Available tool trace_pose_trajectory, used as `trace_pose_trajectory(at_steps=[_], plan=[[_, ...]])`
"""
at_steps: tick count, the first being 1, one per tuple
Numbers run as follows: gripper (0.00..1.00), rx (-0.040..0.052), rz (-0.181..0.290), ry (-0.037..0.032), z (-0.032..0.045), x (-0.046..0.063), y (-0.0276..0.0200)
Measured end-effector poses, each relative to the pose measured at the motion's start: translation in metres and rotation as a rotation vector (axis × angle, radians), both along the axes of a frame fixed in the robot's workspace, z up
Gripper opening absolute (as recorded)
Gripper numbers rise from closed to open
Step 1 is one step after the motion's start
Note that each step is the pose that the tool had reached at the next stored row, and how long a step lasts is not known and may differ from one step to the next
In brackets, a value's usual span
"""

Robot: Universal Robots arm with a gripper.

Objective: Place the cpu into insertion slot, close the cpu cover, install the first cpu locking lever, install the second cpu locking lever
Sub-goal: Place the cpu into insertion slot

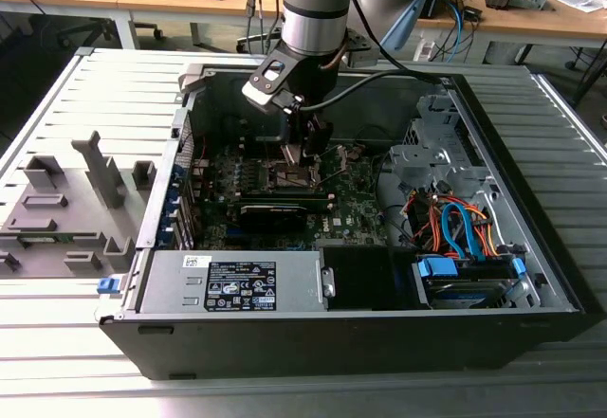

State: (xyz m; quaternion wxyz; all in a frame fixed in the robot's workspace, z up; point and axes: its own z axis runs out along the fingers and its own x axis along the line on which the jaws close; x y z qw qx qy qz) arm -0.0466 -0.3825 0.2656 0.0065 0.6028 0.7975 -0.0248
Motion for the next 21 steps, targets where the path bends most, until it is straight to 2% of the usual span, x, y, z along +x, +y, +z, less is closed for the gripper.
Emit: trace_pose_trajectory(at_steps=[21], plan=[[0.54, 0.0000, -0.010, 0.0000, 0.0000, 0.0000, 0.0000]])
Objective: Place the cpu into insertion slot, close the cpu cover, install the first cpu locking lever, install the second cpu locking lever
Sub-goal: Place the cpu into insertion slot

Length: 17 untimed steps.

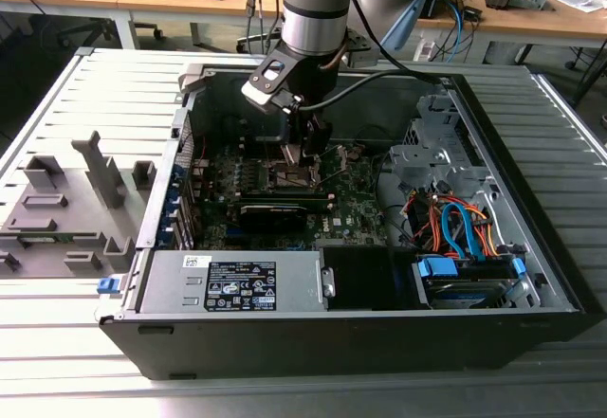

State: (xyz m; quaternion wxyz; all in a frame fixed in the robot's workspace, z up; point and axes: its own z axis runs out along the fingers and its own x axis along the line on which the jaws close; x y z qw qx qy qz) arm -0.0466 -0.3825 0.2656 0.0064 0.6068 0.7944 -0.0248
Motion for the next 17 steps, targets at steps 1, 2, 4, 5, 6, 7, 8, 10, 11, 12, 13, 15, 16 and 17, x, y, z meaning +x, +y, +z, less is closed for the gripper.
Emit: trace_pose_trajectory(at_steps=[1, 2, 4, 5, 6, 7, 8, 10, 11, 12, 13, 15, 16, 17], plan=[[0.54, 0.0000, 0.000, -0.0001, 0.0000, 0.0000, 0.0000], [0.54, 0.0000, -0.001, 0.0000, 0.0000, 0.0000, 0.0000], [0.54, 0.0000, -0.002, 0.0000, 0.0000, 0.0000, 0.0000], [0.54, 0.0000, -0.002, 0.0000, 0.0000, 0.0000, 0.0000], [0.54, 0.0000, -0.003, -0.0001, 0.0000, 0.0000, 0.0000], [0.54, 0.0000, -0.003, 0.0000, 0.0000, 0.0000, 0.0000], [0.54, 0.0000, -0.003, 0.0000, 0.0000, 0.0000, 0.0000], [0.54, 0.0000, -0.004, 0.0000, 0.0000, 0.0000, 0.0000], [0.54, 0.0000, -0.005, 0.0000, 0.0000, 0.0000, 0.0000], [0.54, 0.0000, -0.005, 0.0000, 0.0000, 0.0000, 0.0000], [0.54, 0.0000, -0.005, 0.0000, 0.0000, 0.0000, 0.0000], [0.54, 0.0000, -0.007, 0.0000, 0.0000, 0.0000, 0.0000], [0.54, 0.0000, -0.008, 0.0000, 0.0000, 0.0000, 0.0000], [0.54, 0.0000, -0.008, 0.0000, 0.0000, 0.0000, 0.0000]])
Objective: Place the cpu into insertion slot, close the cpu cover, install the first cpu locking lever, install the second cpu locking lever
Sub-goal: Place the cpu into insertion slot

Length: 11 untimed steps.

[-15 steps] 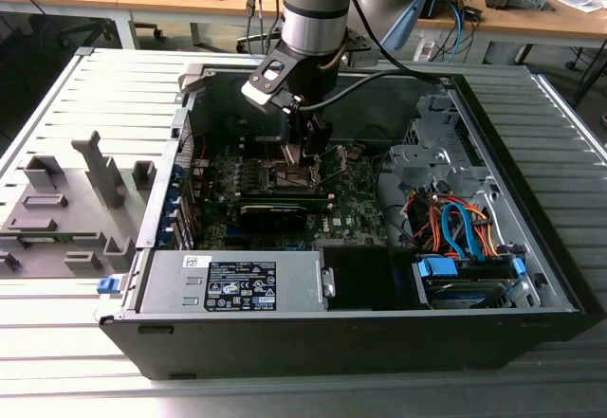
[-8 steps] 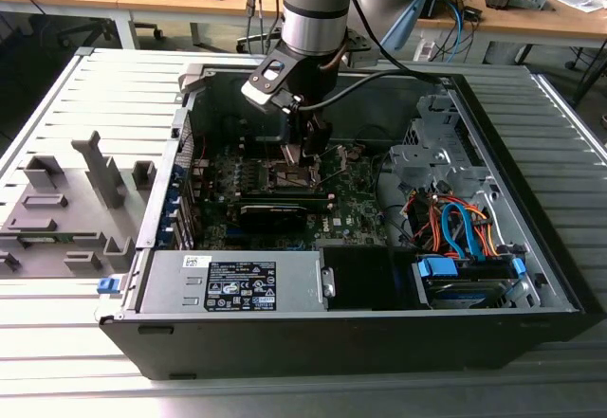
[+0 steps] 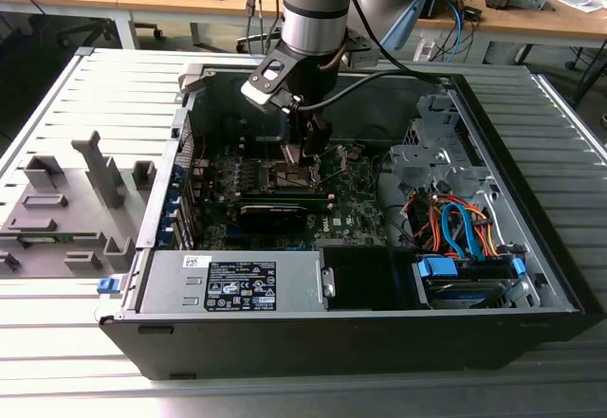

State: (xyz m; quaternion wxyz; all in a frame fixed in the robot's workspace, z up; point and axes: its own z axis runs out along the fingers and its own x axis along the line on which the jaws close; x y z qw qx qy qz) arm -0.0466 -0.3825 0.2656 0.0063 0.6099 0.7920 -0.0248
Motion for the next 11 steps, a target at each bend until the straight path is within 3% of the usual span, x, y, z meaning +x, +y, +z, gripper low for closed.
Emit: trace_pose_trajectory(at_steps=[11], plan=[[0.54, 0.0000, -0.004, 0.0000, 0.0000, 0.0000, 0.0000]])
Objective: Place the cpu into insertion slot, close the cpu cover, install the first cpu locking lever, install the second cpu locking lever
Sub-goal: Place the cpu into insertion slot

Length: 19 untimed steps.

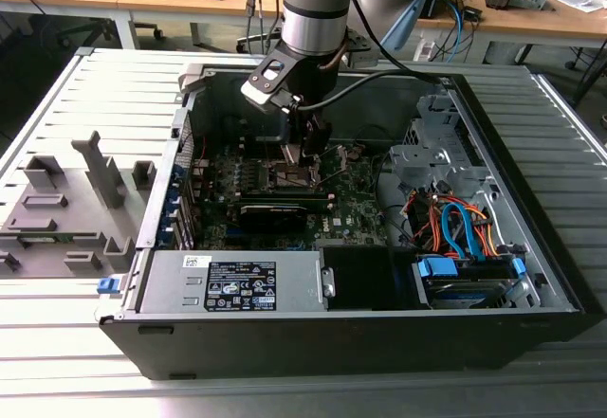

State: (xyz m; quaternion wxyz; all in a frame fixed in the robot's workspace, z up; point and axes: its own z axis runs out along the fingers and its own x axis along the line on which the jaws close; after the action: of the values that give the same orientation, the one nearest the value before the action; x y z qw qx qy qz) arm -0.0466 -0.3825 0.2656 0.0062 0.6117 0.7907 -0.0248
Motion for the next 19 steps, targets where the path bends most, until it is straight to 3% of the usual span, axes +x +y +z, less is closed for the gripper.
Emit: trace_pose_trajectory(at_steps=[19], plan=[[0.54, 0.0000, -0.047, 0.0000, 0.0000, 0.0000, 0.0000]])
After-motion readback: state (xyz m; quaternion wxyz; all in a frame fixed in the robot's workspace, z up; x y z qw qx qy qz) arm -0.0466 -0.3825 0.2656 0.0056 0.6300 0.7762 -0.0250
